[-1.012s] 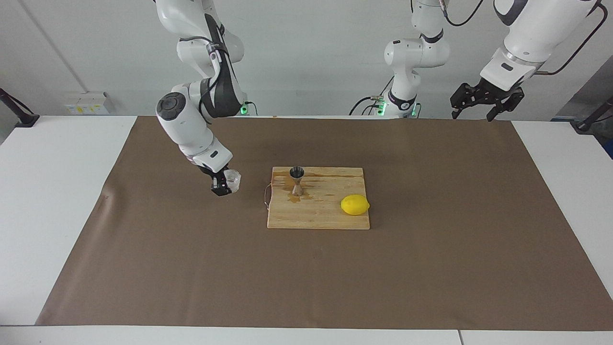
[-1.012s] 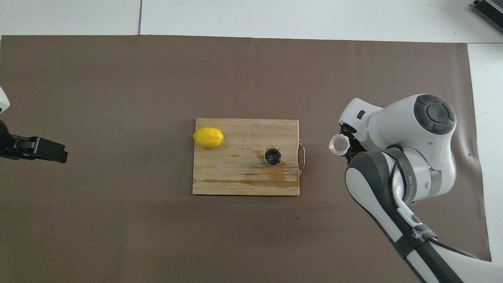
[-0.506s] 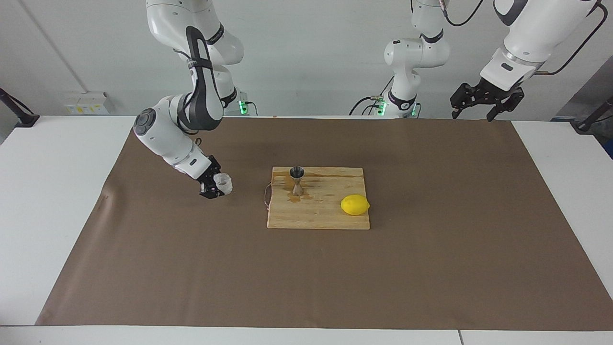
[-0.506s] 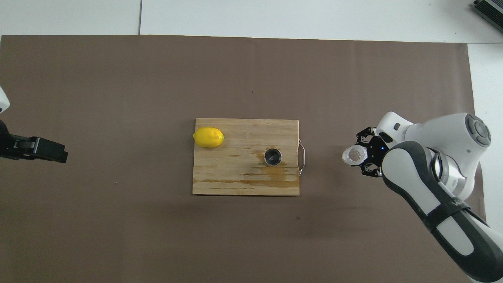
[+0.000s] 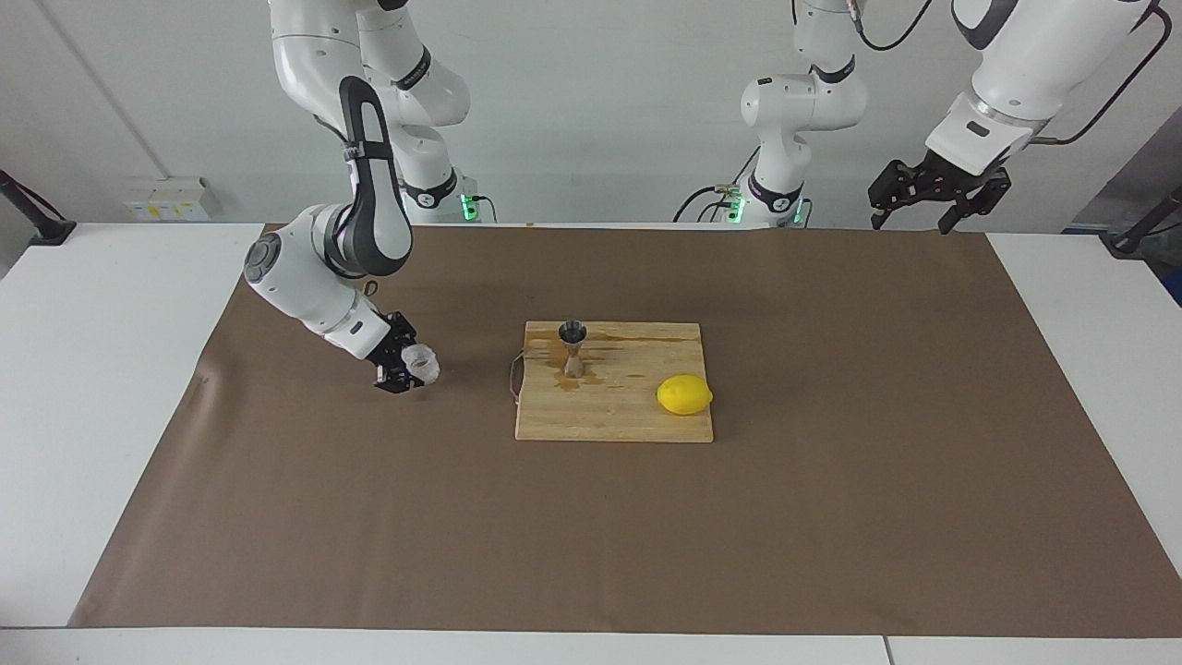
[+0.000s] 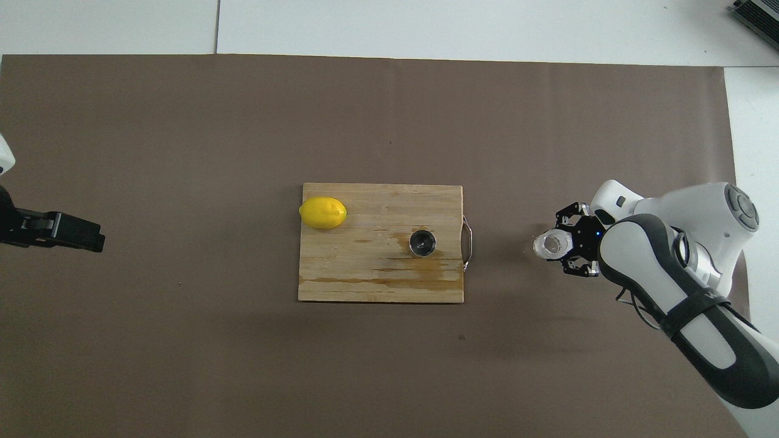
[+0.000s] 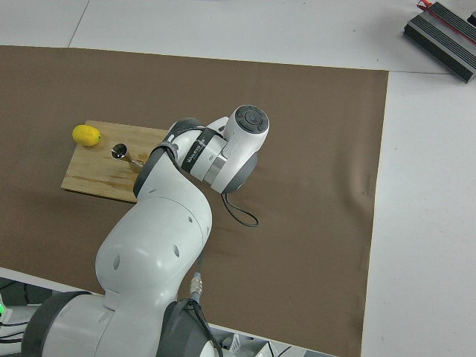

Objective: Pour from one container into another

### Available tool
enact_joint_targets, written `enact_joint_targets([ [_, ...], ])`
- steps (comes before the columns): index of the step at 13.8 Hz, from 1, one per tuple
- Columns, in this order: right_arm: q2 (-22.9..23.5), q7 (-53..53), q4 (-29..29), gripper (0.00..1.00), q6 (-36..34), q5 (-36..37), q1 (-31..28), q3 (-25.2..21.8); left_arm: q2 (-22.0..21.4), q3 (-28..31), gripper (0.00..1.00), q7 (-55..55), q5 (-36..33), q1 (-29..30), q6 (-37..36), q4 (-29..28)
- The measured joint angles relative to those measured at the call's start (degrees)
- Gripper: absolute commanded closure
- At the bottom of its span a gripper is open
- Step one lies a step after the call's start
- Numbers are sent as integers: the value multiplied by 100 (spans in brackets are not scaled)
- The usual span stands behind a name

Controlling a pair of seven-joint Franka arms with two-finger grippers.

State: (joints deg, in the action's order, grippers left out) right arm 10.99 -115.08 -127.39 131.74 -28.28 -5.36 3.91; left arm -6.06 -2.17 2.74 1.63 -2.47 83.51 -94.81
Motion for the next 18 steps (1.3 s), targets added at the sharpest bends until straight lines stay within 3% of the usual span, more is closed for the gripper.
enact_joint_targets([
  [1,8,-35,0,6,3,0,-2,1,0,0,0,0,0,0,0,0],
  [2,7,-41,0,0,2,0,-2,3,0,0,0,0,0,0,0,0],
  [7,-42,-209,46,0,0,-1,-32,2,0,0,0,0,0,0,0,0],
  [12,-718,-57,213,0,-521,187,-51,-25,0,0,0,0,0,0,0,0],
  [15,-1222,1002,450,0,-942,1033,-89,-22,0,0,0,0,0,0,0,0],
  [18,-1570,2941,1000,0,-1658,1652,-74,52,0,0,0,0,0,0,0,0],
])
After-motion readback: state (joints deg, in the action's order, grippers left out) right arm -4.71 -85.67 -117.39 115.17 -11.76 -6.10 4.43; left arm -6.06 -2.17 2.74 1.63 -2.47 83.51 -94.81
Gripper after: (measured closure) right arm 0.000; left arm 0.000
